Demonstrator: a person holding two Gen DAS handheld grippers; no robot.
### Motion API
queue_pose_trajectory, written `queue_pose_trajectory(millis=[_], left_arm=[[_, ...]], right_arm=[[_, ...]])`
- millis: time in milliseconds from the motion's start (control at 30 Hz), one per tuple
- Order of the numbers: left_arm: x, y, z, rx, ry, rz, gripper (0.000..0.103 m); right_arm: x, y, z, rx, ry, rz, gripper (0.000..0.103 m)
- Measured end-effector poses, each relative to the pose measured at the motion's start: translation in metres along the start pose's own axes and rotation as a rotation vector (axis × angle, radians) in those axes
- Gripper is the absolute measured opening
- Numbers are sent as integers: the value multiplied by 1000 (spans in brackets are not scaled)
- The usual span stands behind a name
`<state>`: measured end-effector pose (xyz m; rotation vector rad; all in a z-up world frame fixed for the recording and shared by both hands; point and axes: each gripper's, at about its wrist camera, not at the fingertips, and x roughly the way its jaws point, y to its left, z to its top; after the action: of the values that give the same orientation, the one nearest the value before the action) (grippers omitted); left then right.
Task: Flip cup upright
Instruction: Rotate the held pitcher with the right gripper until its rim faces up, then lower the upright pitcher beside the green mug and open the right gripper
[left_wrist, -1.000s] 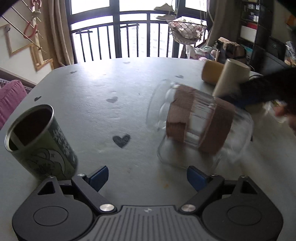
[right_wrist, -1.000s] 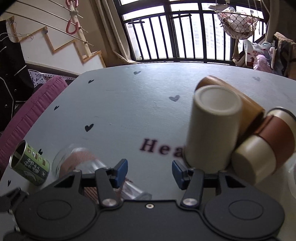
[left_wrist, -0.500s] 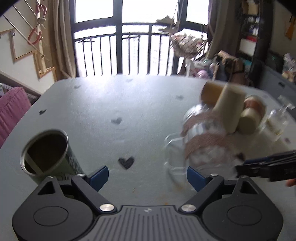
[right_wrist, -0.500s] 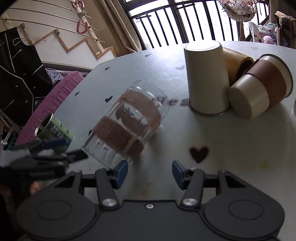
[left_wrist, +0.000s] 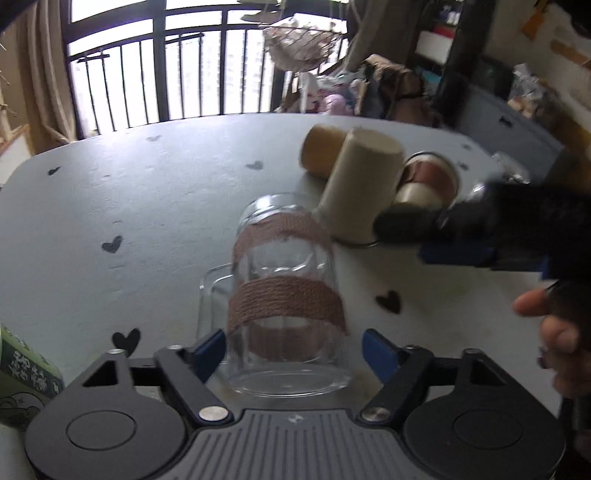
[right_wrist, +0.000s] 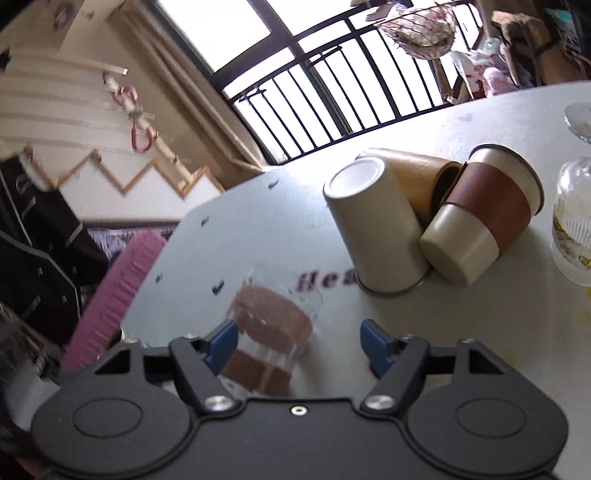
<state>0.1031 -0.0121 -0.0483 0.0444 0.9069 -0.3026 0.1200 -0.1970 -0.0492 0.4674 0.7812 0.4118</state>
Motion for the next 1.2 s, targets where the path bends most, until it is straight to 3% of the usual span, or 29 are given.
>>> queue_pose_trajectory(millis=[167, 400, 533, 667, 833, 1000, 1200], left_arm=[[-4, 4, -11, -17, -26, -7, 72], [-12, 3, -27, 3, -49, -27, 72], [-19, 3, -37, 35, -56, -45, 72], [-24, 6, -43, 45, -70, -58, 72], [-26, 12, -52, 65, -125, -63, 72], [-23, 22, -64, 52, -172, -56, 72], [-16, 24, -85, 66, -226, 15, 72]], right_arm=[[13, -12, 14, 118, 24, 52, 95], [62, -20, 17, 268, 154, 127, 95], [82, -20, 11, 313, 199, 126, 94], [88, -18, 6, 325, 227, 130, 79], [68, 9, 8, 171, 164, 113, 79], [36, 59, 8, -127, 31, 108, 78], [9, 109, -9, -430, -35, 109, 78]])
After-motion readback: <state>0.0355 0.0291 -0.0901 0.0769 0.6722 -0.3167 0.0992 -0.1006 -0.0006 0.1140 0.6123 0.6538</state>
